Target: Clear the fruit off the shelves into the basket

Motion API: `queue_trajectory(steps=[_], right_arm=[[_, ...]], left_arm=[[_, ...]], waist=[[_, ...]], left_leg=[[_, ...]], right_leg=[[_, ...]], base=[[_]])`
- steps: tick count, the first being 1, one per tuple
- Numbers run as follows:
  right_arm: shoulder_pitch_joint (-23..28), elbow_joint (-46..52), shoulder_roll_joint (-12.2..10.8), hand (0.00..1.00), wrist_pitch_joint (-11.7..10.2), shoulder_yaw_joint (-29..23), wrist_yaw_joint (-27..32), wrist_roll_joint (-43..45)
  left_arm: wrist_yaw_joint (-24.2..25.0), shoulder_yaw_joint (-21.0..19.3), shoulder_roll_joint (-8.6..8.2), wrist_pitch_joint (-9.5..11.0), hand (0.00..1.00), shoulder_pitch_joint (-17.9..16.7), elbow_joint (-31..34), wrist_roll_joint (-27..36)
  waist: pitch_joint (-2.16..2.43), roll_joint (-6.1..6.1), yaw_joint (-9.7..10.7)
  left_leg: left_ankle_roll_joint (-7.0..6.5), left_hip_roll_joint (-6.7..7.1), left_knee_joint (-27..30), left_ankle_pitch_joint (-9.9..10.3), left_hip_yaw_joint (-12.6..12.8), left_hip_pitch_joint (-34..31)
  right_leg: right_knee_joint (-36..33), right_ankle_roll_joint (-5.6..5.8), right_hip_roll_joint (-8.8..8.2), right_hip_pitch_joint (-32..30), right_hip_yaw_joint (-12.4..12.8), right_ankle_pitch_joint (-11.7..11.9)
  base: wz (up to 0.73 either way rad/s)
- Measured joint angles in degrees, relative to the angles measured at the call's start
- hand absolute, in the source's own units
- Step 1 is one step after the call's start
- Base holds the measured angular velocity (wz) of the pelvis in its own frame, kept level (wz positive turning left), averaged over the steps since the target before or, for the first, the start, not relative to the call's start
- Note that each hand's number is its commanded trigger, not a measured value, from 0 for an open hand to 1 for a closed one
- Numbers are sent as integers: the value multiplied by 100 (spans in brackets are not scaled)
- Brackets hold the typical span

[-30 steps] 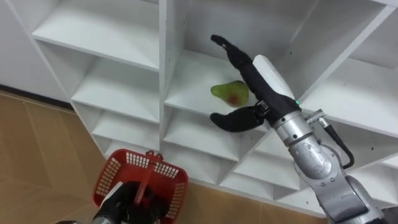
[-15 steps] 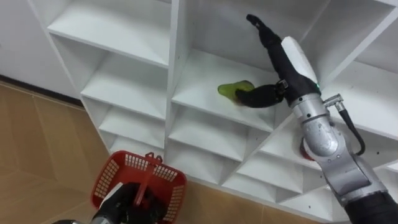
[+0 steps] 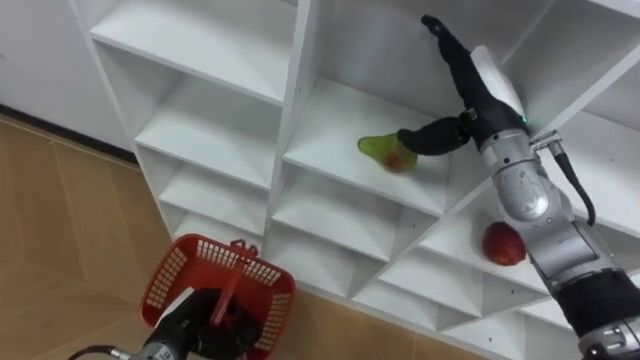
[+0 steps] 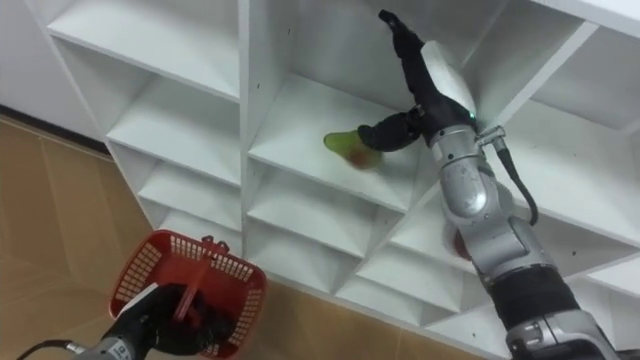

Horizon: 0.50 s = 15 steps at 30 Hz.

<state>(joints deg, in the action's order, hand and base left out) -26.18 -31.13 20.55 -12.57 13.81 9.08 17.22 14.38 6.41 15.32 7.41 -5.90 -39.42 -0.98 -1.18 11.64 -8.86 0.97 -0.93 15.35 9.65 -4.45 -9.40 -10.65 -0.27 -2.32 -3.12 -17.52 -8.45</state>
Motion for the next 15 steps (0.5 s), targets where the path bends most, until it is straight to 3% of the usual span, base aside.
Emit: queue_trajectory(steps=[15], right_arm=[[-97,-619,1,0,-2,12,-370,-450]], left_arm=[[5,-54,-25,-2,100,108,0,-155]], waist=[[-37,20,-122]], left_leg=[[-41,67,25,-49,-34,-238]], right_leg=[[-7,-13,-55,-197,-40,21]], base=[[1]])
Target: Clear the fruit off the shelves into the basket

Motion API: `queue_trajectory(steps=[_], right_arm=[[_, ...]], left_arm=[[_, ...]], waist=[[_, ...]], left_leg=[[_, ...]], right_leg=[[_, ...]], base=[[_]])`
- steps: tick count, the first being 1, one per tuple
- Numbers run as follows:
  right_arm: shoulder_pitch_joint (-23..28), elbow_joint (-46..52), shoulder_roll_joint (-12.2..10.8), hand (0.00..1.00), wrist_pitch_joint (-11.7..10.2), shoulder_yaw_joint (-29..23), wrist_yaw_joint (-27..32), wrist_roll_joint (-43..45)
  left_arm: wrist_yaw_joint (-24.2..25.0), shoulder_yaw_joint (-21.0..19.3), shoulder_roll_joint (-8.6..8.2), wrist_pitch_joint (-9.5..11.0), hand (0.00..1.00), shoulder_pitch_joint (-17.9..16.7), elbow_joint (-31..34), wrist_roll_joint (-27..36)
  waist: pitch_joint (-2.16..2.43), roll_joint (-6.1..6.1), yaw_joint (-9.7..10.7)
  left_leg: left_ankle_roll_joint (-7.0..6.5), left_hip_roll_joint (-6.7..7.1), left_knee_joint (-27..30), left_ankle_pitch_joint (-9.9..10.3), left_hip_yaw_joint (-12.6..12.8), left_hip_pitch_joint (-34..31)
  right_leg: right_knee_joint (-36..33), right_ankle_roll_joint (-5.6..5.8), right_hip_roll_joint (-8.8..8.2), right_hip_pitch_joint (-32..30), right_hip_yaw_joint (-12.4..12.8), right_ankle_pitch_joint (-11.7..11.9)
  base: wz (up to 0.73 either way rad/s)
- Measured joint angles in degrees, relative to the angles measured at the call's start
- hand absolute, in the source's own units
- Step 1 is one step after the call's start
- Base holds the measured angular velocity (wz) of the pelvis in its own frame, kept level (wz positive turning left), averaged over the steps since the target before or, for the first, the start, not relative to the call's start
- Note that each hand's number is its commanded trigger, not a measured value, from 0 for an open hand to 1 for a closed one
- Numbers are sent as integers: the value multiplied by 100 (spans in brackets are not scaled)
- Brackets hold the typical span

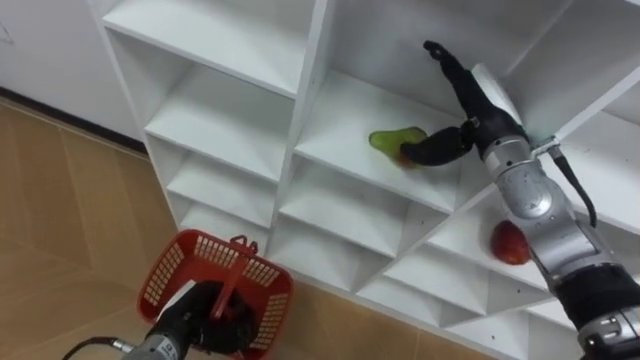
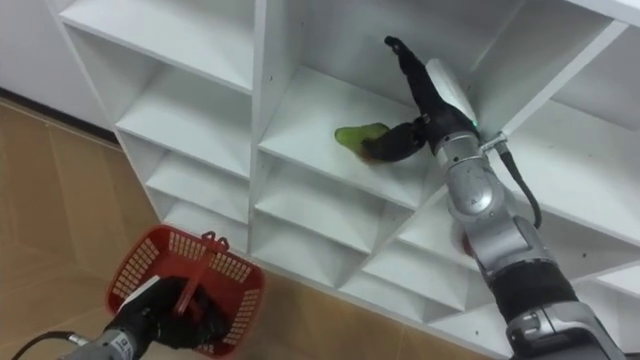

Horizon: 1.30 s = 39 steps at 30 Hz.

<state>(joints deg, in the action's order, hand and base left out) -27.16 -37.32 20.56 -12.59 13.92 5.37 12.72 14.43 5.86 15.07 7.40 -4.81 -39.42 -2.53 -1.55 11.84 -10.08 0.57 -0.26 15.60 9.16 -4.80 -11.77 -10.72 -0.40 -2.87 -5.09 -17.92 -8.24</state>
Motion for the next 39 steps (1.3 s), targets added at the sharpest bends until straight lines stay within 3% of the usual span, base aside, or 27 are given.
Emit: queue_trajectory(steps=[18,26,39], right_arm=[[-93,-642,0,0,90,283,-127,-215],[-108,-693,8,0,210,276,-128,-371],[-206,-924,29,0,210,227,-118,-419]], left_arm=[[140,6,-4,-126,100,-13,3,-98],[139,4,-5,-162,100,-21,4,-181],[139,3,1,-218,100,-19,2,-175]], waist=[[-17,-24,-167],[-15,-22,-241],[-18,-24,-264]], left_leg=[[29,1,-11,-90,-83,-192],[32,2,-20,-115,-94,-193],[41,19,-24,-176,-164,-257]], right_leg=[[-10,-34,7,-169,-79,31],[-18,-38,6,-169,-90,34],[-2,-37,10,-206,-108,33]], base=[[2],[0],[1]])
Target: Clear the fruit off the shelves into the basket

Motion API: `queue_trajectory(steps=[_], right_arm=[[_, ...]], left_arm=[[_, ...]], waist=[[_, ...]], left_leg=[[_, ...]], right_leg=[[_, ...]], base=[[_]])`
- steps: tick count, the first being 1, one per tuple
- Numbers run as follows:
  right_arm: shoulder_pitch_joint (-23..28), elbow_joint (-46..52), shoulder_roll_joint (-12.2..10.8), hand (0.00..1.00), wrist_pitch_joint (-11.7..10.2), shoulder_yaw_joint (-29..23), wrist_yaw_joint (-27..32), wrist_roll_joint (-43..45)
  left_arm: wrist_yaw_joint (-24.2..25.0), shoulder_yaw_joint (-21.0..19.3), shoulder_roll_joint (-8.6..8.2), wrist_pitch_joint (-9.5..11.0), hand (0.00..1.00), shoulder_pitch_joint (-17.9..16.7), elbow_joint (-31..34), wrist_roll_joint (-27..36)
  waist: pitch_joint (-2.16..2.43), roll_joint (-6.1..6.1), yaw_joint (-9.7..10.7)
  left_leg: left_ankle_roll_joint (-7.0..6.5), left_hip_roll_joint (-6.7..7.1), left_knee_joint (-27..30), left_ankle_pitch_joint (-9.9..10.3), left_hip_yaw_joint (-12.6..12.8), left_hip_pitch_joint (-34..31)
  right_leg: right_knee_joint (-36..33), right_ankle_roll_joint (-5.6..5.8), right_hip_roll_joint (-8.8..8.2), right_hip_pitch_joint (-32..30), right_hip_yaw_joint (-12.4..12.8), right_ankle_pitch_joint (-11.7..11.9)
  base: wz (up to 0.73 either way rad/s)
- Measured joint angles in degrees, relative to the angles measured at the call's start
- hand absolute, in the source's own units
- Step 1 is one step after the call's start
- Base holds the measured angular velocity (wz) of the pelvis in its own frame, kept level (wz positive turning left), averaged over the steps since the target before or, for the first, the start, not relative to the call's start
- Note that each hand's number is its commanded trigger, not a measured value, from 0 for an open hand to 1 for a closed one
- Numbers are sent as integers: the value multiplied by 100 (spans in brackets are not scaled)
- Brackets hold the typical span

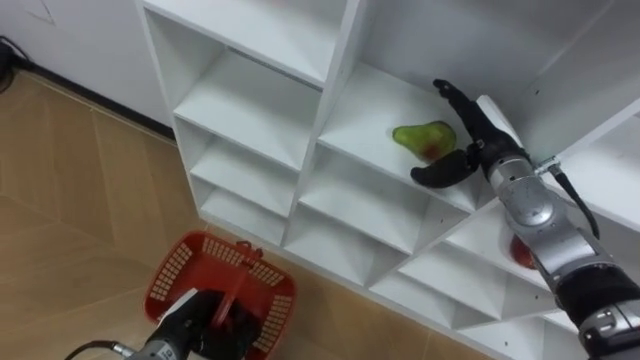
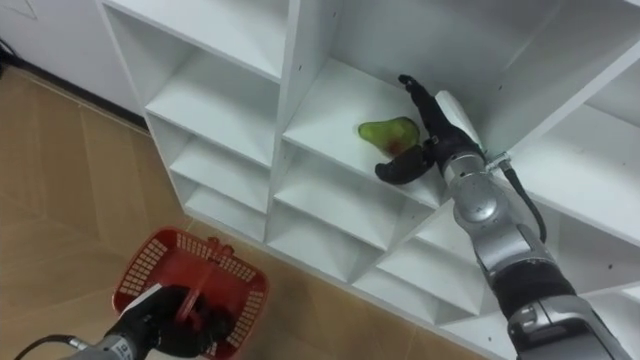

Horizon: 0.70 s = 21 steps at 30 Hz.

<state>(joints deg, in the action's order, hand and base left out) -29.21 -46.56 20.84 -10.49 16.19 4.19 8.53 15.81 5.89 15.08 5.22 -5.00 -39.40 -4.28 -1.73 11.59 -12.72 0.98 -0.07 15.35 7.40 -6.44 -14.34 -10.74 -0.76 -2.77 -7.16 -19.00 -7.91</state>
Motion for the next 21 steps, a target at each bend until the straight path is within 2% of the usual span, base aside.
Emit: queue_trajectory(steps=[10,12,15,21], right_arm=[[-18,-12,1,0,26,-4,-83,-15],[-21,-11,3,0,63,-5,-208,-17],[-27,-13,4,0,89,-5,-321,-17],[-90,-63,4,0,189,-5,-494,-18]], left_arm=[[43,-4,2,-109,100,6,-43,-2],[75,-4,7,-146,100,0,-121,-2],[75,0,11,-248,100,-4,-136,-2],[98,-1,13,-284,100,3,-200,-6]], waist=[[-3,-1,22],[-23,-28,64],[-23,-28,108],[-19,-23,130]], left_leg=[[5,7,3,-16,-40,-13],[8,17,12,-18,-81,-15],[19,31,7,-33,-142,-22],[24,35,8,-59,-171,-38]], right_leg=[[7,-5,1,-3,-37,3],[11,-5,-2,18,-80,3],[11,-5,-6,23,-122,3],[12,-16,-6,23,-159,10]], base=[[1],[8],[8],[2]])
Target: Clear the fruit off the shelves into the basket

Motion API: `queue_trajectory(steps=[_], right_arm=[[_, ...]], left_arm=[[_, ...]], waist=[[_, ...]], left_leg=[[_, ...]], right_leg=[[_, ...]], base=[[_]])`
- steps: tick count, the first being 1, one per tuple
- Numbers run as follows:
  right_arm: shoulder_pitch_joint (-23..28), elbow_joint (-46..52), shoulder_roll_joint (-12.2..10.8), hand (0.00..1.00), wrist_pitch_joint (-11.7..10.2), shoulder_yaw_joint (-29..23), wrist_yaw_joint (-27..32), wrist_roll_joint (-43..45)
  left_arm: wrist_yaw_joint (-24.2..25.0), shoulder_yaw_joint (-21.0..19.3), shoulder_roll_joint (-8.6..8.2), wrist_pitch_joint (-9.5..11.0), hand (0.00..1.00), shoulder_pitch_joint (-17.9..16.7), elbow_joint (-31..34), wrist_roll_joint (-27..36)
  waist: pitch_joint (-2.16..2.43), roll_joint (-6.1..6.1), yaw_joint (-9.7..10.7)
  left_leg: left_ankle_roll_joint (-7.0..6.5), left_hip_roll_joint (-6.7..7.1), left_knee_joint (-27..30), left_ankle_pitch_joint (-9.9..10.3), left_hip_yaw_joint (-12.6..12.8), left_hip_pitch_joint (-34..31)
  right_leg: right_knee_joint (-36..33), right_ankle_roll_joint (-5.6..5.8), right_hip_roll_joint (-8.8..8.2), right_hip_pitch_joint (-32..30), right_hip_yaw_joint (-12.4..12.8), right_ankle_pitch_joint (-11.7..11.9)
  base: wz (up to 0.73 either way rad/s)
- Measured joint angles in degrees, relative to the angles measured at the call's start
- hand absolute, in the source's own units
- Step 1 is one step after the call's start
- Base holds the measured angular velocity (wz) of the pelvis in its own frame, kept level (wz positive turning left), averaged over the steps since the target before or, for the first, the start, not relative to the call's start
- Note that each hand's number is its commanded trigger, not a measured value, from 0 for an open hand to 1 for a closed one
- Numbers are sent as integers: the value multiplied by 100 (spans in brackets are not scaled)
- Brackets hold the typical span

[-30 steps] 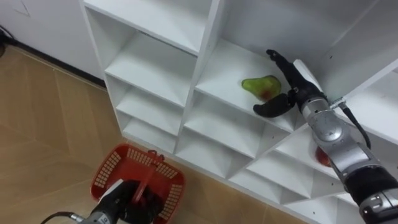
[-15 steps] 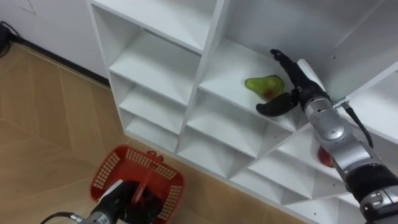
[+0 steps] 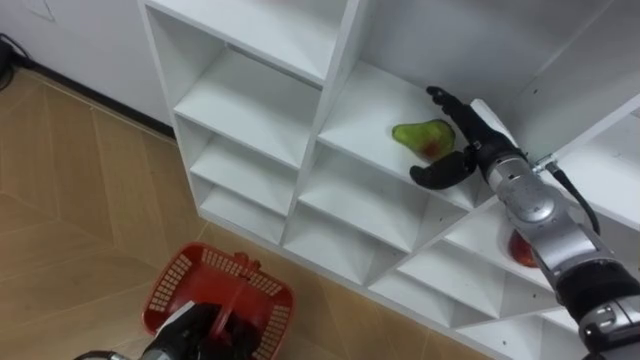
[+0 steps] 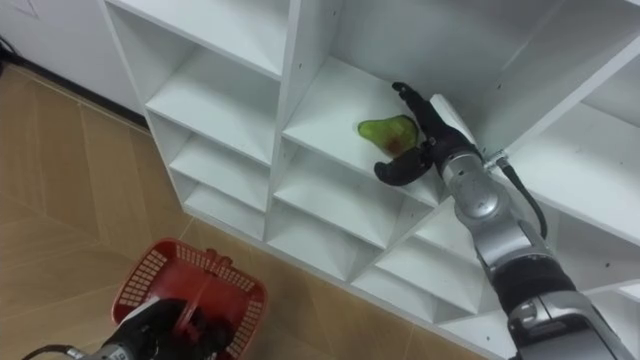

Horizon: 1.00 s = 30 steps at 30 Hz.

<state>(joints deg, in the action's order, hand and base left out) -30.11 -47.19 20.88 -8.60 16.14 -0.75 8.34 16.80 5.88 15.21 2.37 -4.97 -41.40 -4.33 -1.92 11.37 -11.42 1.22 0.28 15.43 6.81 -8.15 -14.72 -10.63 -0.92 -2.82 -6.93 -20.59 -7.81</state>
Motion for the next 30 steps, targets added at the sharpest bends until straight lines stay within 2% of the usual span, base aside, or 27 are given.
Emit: queue_trajectory(steps=[6,12,18,19,20,21,22,24,26,30], right_arm=[[-28,-41,21,0,102,-1,-313,-161],[-97,-201,29,0,110,2,-664,-173],[-122,-267,31,0,104,4,-767,-165],[-122,-267,31,3,104,4,-767,-163],[-122,-271,32,29,102,4,-769,-163],[-122,-273,32,50,101,4,-770,-165],[-122,-273,32,79,100,4,-770,-165],[-122,-285,33,94,89,4,-751,-162],[-130,-281,33,97,76,2,-615,-141],[-140,-328,32,98,36,-8,-297,-152]], left_arm=[[15,1,1,-21,100,28,-1,1],[20,2,3,-33,100,46,0,4],[27,3,23,-33,100,47,-1,5],[28,3,26,-32,100,47,-1,5],[29,3,30,-33,100,47,-4,5],[29,3,34,-33,100,47,-6,5],[30,3,36,-32,100,47,-10,6],[30,4,40,-32,100,47,-32,9],[29,4,46,-32,100,48,-38,9],[22,9,53,-31,100,86,-138,15]], waist=[[17,22,-2],[23,21,-1],[17,12,-5],[17,12,-5],[16,10,-4],[15,8,-5],[14,7,-4],[13,3,-4],[13,2,-7],[6,-17,-17]], left_leg=[[0,0,21,-4,-1,-16],[0,0,30,-4,-1,-14],[-1,1,35,-4,-1,-22],[-1,1,36,-4,-1,-22],[-1,1,37,-4,-1,-23],[-1,1,38,-4,-2,-24],[-1,1,39,-4,-2,-23],[-1,2,42,-4,-3,-24],[-1,2,42,-4,-3,-24],[-2,6,42,-4,-3,-22]], right_leg=[[0,-3,0,-7,-8,3],[-5,-5,2,-5,-1,5],[-5,-3,1,-12,-2,7],[-5,-3,1,-12,-2,7],[-5,-3,1,-11,-2,7],[-4,-3,2,-9,-3,8],[-4,-3,2,-9,-3,8],[-7,-3,2,-7,-5,8],[-9,-3,1,-9,-5,8],[-8,1,-2,-4,-6,10]], base=[[0],[0],[0],[0],[0],[0],[0],[0],[0],[0]])
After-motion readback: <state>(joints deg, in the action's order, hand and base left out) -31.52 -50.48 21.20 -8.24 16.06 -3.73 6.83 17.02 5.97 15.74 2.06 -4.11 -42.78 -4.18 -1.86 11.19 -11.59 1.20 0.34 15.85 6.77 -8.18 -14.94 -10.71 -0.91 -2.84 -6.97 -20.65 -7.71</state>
